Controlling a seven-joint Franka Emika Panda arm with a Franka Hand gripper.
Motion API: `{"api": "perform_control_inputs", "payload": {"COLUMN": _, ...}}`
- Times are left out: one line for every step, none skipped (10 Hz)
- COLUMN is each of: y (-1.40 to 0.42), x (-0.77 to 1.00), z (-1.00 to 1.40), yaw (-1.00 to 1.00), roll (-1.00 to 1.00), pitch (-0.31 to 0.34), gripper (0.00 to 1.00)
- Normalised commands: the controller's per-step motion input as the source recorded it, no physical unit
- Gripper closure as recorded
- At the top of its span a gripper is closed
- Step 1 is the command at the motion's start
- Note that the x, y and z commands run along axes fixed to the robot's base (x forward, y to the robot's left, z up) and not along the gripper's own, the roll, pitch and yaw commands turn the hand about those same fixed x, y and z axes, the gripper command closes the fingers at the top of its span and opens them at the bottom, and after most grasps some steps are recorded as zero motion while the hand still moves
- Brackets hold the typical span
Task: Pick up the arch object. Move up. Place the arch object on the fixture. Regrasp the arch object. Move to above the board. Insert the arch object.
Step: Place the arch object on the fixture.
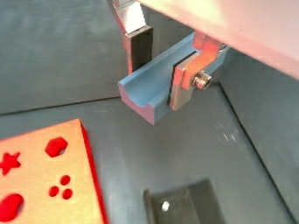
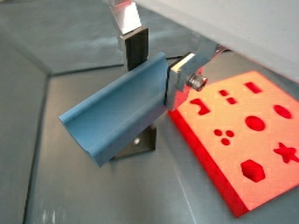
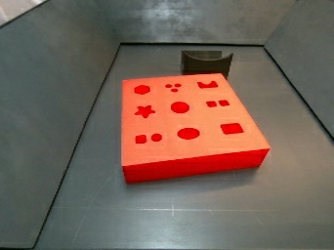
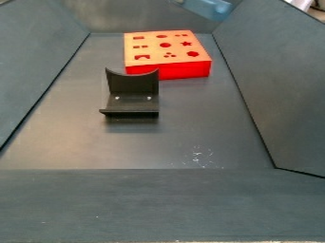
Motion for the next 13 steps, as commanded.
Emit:
{"api": "perform_control_inputs", "payload": {"y": -0.08, "x": 1.0, "z": 0.14, "yaw": -1.0, "roll": -0.11, "pitch": 0.081, "gripper": 1.0}}
{"api": "perform_control_inputs", "payload": {"y": -0.04, "x": 0.85, "z": 0.08, "yaw": -1.0, "roll": -0.12, "pitch": 0.112, "gripper": 1.0}}
{"api": "perform_control_inputs", "payload": {"y": -0.02, "x": 0.73, "z": 0.06, "yaw": -1.0, "roll": -0.12, "pitch": 0.136, "gripper": 1.0}}
{"api": "perform_control_inputs", "payload": {"y": -0.01, "x": 0.61, "z": 0.04, "yaw": -1.0, "roll": -0.13, "pitch": 0.16, "gripper": 1.0}}
{"api": "perform_control_inputs", "payload": {"y": 0.0, "x": 0.5, "z": 0.03, "yaw": -0.86, "roll": -0.12, "pitch": 0.166, "gripper": 1.0}}
{"api": "perform_control_inputs", "payload": {"y": 0.01, "x": 0.35, "z": 0.02, "yaw": -0.55, "roll": -0.08, "pitch": 0.147, "gripper": 1.0}}
{"api": "perform_control_inputs", "payload": {"y": 0.01, "x": 0.25, "z": 0.02, "yaw": -0.37, "roll": -0.05, "pitch": 0.128, "gripper": 1.0}}
{"api": "perform_control_inputs", "payload": {"y": 0.25, "x": 0.98, "z": -0.84, "yaw": -0.22, "roll": -1.0, "pitch": 0.043, "gripper": 1.0}}
{"api": "perform_control_inputs", "payload": {"y": 0.24, "x": 0.89, "z": -0.82, "yaw": -0.19, "roll": -1.0, "pitch": 0.036, "gripper": 1.0}}
{"api": "perform_control_inputs", "payload": {"y": 0.18, "x": 0.81, "z": -0.59, "yaw": -0.18, "roll": -1.0, "pitch": 0.014, "gripper": 1.0}}
{"api": "perform_control_inputs", "payload": {"y": 0.1, "x": 0.7, "z": -0.38, "yaw": -0.18, "roll": -1.0, "pitch": 0.003, "gripper": 1.0}}
{"api": "perform_control_inputs", "payload": {"y": 0.07, "x": 0.62, "z": -0.23, "yaw": -0.18, "roll": -1.0, "pitch": -0.005, "gripper": 1.0}}
{"api": "perform_control_inputs", "payload": {"y": 0.05, "x": 0.36, "z": -0.02, "yaw": -0.18, "roll": -1.0, "pitch": 0.016, "gripper": 1.0}}
